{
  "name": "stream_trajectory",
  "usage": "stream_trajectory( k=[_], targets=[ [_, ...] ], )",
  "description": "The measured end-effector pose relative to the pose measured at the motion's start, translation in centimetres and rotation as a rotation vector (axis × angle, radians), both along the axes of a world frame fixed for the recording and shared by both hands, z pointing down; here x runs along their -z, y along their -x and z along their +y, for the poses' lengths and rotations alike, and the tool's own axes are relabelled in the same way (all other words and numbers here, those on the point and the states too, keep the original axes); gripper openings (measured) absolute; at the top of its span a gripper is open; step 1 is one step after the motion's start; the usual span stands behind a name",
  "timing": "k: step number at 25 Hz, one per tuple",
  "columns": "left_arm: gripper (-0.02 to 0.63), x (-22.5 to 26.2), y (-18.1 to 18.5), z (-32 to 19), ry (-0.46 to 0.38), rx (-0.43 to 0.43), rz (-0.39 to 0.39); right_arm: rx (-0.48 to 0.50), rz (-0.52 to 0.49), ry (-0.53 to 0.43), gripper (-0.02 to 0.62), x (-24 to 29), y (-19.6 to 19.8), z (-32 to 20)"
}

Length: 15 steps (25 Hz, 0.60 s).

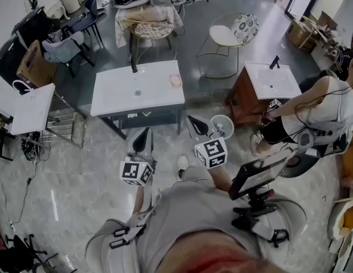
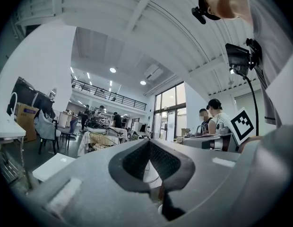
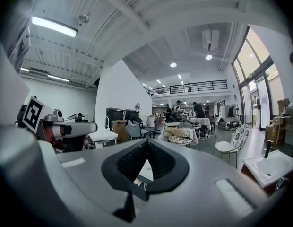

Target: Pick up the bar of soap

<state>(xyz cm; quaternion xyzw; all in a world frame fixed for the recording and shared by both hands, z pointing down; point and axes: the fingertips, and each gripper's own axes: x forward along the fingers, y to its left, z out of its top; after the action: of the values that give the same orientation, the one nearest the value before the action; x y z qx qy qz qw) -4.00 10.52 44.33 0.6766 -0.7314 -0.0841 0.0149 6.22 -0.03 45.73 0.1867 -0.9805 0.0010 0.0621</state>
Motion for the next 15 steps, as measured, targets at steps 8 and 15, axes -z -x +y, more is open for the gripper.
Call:
stream_trajectory(
  k=[8, 15],
  targets=[
    [-0.002, 0.5, 3.0, -7.9, 0.027, -0.006, -0.002, -0.003, 0.003, 0.022, 0.002, 0.2, 3.0, -7.8],
    [-0.002, 0.3, 5.3, -14.7, 0.048, -0.004, -0.007, 0.007, -0.008, 0.041, 0.002, -0.4, 5.7, -14.7]
  ],
)
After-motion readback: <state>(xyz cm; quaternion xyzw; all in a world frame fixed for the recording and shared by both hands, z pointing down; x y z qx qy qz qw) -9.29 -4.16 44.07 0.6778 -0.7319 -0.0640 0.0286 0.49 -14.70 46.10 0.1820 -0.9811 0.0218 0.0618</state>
